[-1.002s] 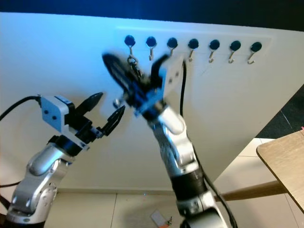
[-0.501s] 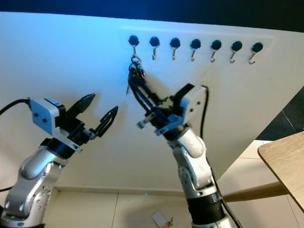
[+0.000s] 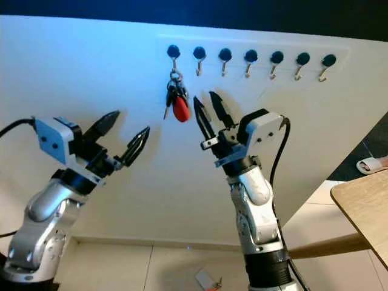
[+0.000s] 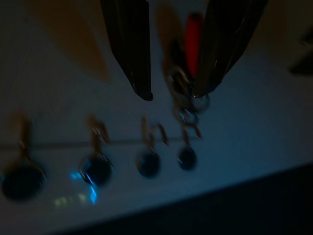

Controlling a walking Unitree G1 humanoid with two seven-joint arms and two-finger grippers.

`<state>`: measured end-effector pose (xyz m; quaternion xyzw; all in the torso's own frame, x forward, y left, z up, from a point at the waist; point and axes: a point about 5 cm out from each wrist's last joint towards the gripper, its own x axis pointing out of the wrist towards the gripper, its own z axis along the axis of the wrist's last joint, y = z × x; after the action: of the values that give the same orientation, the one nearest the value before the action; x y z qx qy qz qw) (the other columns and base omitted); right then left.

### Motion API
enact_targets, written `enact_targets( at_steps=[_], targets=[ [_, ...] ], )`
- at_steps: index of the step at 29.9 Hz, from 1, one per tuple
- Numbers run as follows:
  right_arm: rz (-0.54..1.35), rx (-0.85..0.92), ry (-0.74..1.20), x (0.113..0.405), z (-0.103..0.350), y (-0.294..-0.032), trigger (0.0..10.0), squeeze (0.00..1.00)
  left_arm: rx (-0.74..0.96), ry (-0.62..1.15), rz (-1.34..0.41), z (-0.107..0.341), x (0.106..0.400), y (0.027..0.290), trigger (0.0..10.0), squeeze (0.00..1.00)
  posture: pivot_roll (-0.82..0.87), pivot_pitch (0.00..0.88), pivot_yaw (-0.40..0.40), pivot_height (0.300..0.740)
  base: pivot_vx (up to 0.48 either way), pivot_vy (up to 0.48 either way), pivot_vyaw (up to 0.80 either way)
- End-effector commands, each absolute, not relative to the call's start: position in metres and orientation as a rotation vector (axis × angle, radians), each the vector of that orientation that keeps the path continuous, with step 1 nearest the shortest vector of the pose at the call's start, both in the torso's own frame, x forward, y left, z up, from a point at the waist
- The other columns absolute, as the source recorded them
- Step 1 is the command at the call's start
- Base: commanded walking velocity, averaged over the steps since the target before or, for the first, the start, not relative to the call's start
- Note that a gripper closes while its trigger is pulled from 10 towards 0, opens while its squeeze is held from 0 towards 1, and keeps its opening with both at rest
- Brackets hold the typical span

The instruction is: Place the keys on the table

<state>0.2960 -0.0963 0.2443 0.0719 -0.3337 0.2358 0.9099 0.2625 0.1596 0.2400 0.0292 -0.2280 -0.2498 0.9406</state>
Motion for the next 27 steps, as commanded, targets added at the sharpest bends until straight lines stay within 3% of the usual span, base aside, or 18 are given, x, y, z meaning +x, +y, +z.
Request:
enact_targets(
  at_steps=[1,3,4,5,6,9,10,11,12,27],
  targets=[
    [0.462,0.145,-0.684,0.299,0.245,-0.099,10.0,0.00,0.047,-0.463,-0.518,0.238,0.262,0.158,10.0,0.00,0.07,0.124,-0.013,0.740,0.000,0.000,0.00],
    [0.452,0.148,-0.684,0.300,0.245,-0.100,10.0,0.00,0.045,-0.465,-0.522,0.239,0.263,0.157,10.0,0.00,0.07,0.123,-0.012,0.740,0.000,0.000,0.00],
    [0.447,0.152,-0.685,0.302,0.246,-0.100,10.0,0.24,0.043,-0.466,-0.527,0.239,0.263,0.155,10.0,0.00,0.07,0.123,-0.010,0.740,0.000,0.000,0.00],
    [0.445,0.151,-0.689,0.303,0.247,-0.100,10.0,0.85,0.042,-0.466,-0.531,0.239,0.264,0.154,10.0,0.00,0.07,0.122,-0.010,0.740,0.000,0.000,0.00],
    [0.444,0.151,-0.691,0.304,0.248,-0.099,10.0,1.00,0.041,-0.465,-0.533,0.238,0.264,0.153,10.0,0.00,0.07,0.122,-0.010,0.740,0.000,0.000,0.00],
    [0.441,0.148,-0.687,0.305,0.249,-0.098,10.0,1.00,0.041,-0.464,-0.534,0.238,0.264,0.153,10.0,0.00,0.06,0.122,-0.012,0.740,0.000,0.000,0.00],
    [0.440,0.148,-0.672,0.308,0.248,-0.095,10.0,0.85,0.041,-0.464,-0.534,0.238,0.264,0.153,10.0,0.00,0.06,0.123,-0.011,0.740,0.000,0.000,0.00],
    [0.440,0.148,-0.672,0.308,0.248,-0.095,10.0,0.85,0.041,-0.464,-0.534,0.238,0.264,0.153,10.0,0.00,0.06,0.123,-0.011,0.740,0.000,0.000,0.00],
    [0.453,0.151,-0.653,0.311,0.247,-0.091,10.0,0.01,0.041,-0.464,-0.535,0.238,0.264,0.153,10.0,0.00,0.06,0.123,-0.012,0.740,0.000,0.000,0.00],
    [0.633,0.185,-0.559,0.322,0.239,-0.057,10.0,0.00,0.049,-0.455,-0.542,0.234,0.262,0.154,10.0,0.00,0.06,0.125,-0.020,0.740,0.000,0.000,0.00]
  ],
)
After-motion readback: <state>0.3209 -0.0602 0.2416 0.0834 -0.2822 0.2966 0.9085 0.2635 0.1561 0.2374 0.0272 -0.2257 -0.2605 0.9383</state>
